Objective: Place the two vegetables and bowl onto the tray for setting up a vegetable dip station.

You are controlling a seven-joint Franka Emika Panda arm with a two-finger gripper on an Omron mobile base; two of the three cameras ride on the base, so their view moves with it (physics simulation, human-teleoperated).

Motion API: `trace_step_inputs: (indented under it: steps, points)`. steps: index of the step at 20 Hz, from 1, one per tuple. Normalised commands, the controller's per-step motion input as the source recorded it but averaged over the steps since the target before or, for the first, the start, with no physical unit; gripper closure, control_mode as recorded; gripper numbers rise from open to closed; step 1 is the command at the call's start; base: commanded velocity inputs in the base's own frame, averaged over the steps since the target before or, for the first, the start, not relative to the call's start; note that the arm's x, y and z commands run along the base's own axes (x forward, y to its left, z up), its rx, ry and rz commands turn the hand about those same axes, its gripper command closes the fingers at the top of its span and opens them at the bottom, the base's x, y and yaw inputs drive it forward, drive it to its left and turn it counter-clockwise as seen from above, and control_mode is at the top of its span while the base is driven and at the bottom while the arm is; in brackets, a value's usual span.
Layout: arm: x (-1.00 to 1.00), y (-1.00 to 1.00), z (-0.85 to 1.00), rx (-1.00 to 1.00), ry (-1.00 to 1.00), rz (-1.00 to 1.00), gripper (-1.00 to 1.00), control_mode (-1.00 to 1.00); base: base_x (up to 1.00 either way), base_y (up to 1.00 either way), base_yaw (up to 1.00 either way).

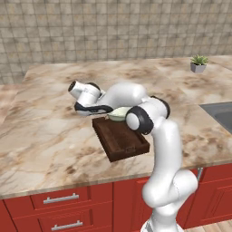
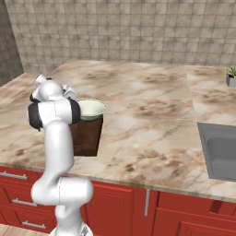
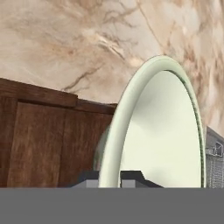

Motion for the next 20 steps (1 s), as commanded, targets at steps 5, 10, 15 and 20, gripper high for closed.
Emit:
trace_step_inputs:
  steps: [5,10,15,20]
  points:
    - [-0.03,0.33,-0.33,-0.05,0.0,-0.03,1.0,-1.0,0.0,0.0,0.0]
    - [-0.11,-0.07,-0.17,-0.04,0.02,0.0,1.0,-1.0,0.0,0.0,0.0]
    - [-0.16,-0.07,-0.25,-0.03,0.0,0.0,1.0,-1.0,0.0,0.0,0.0]
    - [-0.11,0.0,-0.22,0.0,-0.05,0.0,1.0,-1.0,0.0,0.0,0.0]
